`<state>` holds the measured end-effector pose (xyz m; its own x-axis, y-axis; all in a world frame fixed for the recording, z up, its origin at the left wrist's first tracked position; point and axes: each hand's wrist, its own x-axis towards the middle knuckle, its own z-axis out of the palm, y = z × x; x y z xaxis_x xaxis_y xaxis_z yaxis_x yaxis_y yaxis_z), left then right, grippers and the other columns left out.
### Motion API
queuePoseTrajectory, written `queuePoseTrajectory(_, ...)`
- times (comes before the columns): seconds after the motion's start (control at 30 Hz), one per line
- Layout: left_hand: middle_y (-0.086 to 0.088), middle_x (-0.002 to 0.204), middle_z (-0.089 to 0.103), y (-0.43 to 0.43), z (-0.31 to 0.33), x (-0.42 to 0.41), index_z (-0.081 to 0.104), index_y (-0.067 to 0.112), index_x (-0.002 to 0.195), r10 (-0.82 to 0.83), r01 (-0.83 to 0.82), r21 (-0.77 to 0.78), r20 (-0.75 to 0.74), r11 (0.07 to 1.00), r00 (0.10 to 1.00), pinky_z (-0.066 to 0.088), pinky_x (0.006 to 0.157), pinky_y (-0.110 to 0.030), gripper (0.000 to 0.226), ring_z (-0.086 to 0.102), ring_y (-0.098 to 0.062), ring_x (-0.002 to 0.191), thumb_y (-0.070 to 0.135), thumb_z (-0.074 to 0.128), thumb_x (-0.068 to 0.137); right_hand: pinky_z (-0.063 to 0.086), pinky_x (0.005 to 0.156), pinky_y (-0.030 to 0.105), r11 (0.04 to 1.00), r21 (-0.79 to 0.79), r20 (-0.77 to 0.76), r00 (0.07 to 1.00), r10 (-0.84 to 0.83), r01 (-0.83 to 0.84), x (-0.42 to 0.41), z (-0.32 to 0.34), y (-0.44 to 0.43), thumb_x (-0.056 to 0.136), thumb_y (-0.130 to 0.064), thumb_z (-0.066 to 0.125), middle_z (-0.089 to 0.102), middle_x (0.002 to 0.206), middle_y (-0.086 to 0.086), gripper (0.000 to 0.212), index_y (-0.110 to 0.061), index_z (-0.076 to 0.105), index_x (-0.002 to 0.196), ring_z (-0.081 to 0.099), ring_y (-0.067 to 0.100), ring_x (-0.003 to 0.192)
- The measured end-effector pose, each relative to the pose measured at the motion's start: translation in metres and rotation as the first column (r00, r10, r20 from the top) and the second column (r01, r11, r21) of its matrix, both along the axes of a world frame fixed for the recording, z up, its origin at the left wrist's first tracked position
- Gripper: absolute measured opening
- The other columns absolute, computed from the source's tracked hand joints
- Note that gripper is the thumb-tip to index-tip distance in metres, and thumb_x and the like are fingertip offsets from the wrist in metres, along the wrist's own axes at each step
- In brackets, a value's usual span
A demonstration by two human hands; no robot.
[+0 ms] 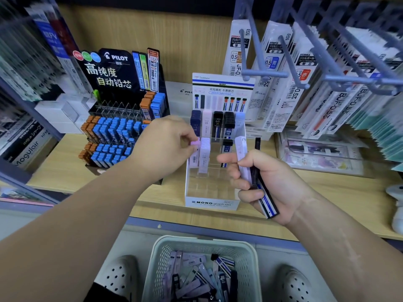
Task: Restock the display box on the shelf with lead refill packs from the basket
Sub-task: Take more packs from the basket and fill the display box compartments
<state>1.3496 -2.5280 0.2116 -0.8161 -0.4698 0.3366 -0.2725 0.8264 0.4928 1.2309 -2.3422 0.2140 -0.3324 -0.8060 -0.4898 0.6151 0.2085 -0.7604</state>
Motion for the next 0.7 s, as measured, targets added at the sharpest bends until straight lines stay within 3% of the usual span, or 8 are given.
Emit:
queuePoseTrajectory(0.1, 0.003, 0.082, 0.06, 0.001, -0.002, -0.002, 0.073, 0.018, 0.082, 0.027, -0.026, -0.073, 0.007, 0.997, 1.0, 0.054, 0.069, -0.042, 0.013, 0.06, -0.019, 0.078, 0.018, 0.083, 0.074, 0.022, 0.034, 0.015, 0.999, -0.035, 0.008, 1.0, 0.017, -0.017, -0.002, 0.001, 0.002, 0.089, -0.007, 0.046, 0.049, 0.069, 0.003, 0.033, 0.0, 0.07, 0.11, 0.037, 0.01, 0.051)
queuePoseTrajectory(0.23, 0.006, 0.081, 0.056, 0.001, 0.0, -0.003, 0.069, 0.02, 0.087, 0.027, -0.022, -0.078, 0.059, 0.997, 0.998, 0.052, 0.07, -0.04, 0.02, 0.054, -0.014, 0.078, 0.016, 0.082, 0.072, 0.022, 0.033, 0.015, 0.997, -0.069, 0.017, 0.999, 0.039, -0.038, -0.003, 0.001, 0.003, 0.088, -0.006, 0.045, 0.049, 0.069, 0.004, 0.033, 0.0, 0.072, 0.105, 0.036, 0.01, 0.052)
queuePoseTrajectory(0.3, 0.008, 0.081, 0.056, 0.001, 0.005, -0.004, 0.07, 0.022, 0.093, 0.015, -0.012, -0.047, 0.051, 0.999, 0.999, 0.049, 0.071, -0.029, 0.025, 0.052, -0.004, 0.076, 0.013, 0.081, 0.073, 0.021, 0.033, 0.015, 0.996, -0.071, 0.014, 0.998, 0.059, -0.058, -0.002, 0.001, 0.004, 0.088, -0.005, 0.045, 0.049, 0.069, 0.004, 0.032, -0.001, 0.073, 0.103, 0.036, 0.01, 0.051)
queuePoseTrajectory(0.37, 0.011, 0.078, 0.06, 0.005, 0.014, -0.004, 0.072, 0.023, 0.098, 0.0, 0.002, 0.123, -0.019, 0.992, 1.0, 0.043, 0.067, -0.014, 0.021, 0.053, 0.005, 0.068, 0.012, 0.077, 0.08, 0.022, 0.033, 0.015, 0.993, -0.077, 0.005, 0.996, 0.091, -0.09, 0.0, 0.001, 0.004, 0.087, -0.006, 0.047, 0.049, 0.069, 0.004, 0.032, 0.0, 0.072, 0.106, 0.036, 0.01, 0.051)
queuePoseTrajectory(0.47, 0.008, 0.08, 0.069, 0.023, 0.027, -0.005, 0.075, 0.022, 0.102, -0.062, 0.123, 0.541, -0.13, 0.832, 0.99, 0.051, 0.066, -0.023, 0.015, 0.06, -0.007, 0.065, 0.014, 0.072, 0.089, 0.019, 0.035, 0.016, 0.988, -0.077, -0.004, 0.991, 0.133, -0.133, 0.003, 0.003, 0.003, 0.081, -0.009, 0.051, 0.049, 0.068, 0.005, 0.034, 0.001, 0.07, 0.108, 0.036, 0.01, 0.051)
queuePoseTrajectory(0.57, 0.012, 0.075, 0.07, 0.036, 0.027, -0.007, 0.076, 0.013, 0.098, -0.166, 0.222, 0.675, -0.148, 0.704, 0.975, 0.044, 0.062, -0.011, 0.012, 0.06, -0.001, 0.066, 0.009, 0.07, 0.089, 0.016, 0.037, 0.017, 0.984, -0.086, 0.001, 0.988, 0.155, -0.155, 0.007, 0.004, 0.001, 0.084, -0.007, 0.05, 0.05, 0.068, 0.006, 0.032, 0.002, 0.07, 0.107, 0.037, 0.01, 0.051)
queuePoseTrajectory(0.7, 0.001, 0.066, 0.066, 0.038, 0.023, -0.007, 0.074, 0.009, 0.089, -0.157, 0.233, 0.739, -0.172, 0.632, 0.972, 0.044, 0.054, -0.022, 0.003, 0.053, -0.014, 0.057, 0.008, 0.071, 0.087, 0.018, 0.035, 0.015, 0.982, -0.081, 0.006, 0.985, 0.174, -0.173, 0.01, 0.004, 0.0, 0.085, -0.008, 0.049, 0.054, 0.071, 0.01, 0.034, 0.003, 0.069, 0.11, 0.04, 0.012, 0.051)
